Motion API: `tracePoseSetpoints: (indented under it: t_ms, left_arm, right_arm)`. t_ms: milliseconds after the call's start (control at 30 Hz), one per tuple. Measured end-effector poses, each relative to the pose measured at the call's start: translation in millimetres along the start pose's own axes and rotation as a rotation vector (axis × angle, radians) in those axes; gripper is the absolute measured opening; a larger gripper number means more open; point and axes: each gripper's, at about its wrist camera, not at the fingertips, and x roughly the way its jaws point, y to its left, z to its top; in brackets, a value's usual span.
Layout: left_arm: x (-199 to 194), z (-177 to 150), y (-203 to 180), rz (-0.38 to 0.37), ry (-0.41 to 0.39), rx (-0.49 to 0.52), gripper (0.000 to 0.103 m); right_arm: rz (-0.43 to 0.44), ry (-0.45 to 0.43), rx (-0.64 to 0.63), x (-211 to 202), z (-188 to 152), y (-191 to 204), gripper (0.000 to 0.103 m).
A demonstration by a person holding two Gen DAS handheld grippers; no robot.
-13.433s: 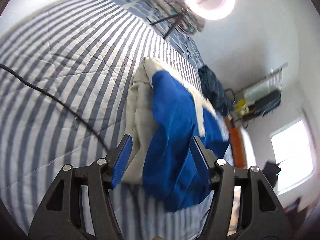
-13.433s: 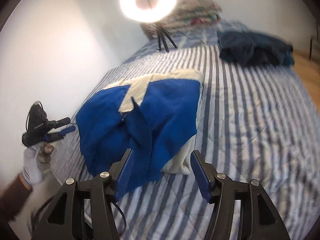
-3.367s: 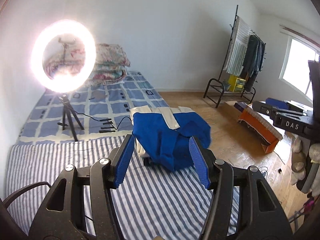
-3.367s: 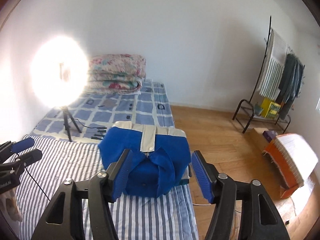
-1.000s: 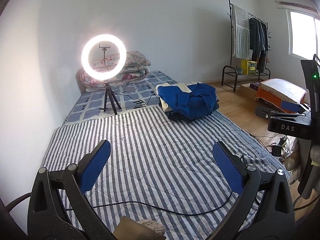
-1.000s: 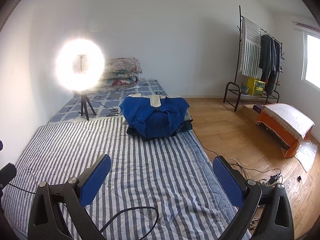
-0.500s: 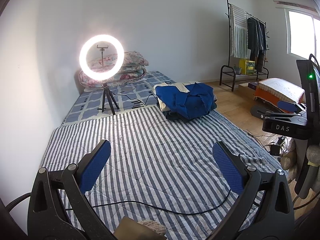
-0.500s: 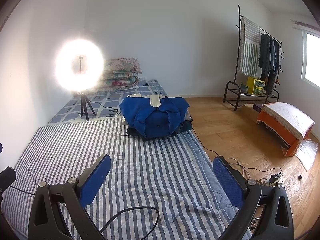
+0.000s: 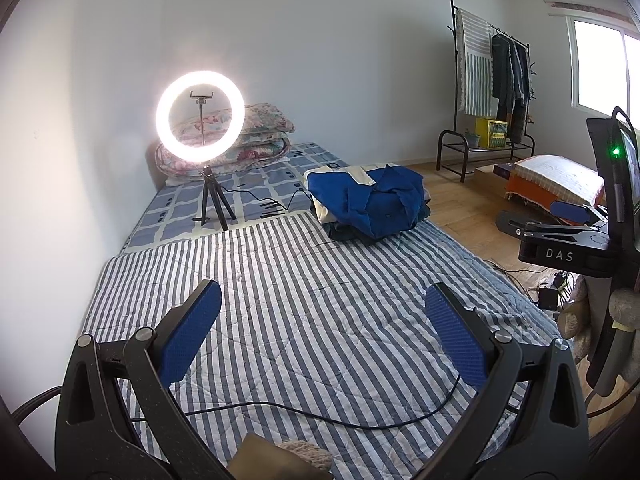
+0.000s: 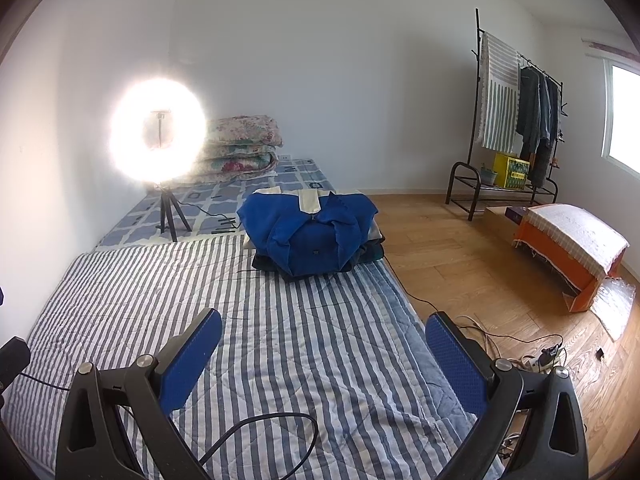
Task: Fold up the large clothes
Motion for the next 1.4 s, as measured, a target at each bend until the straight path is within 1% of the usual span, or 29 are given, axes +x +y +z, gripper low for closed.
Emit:
tracePoseSetpoints:
  t_ms: [1400]
  left_arm:
    - [-0.9,-0.7,-2.7,0.001,-0.002,0.003,0.103]
  right_arm:
    - [0.0,0.004,-0.001,0.4,-2.9,-0.6,0.103]
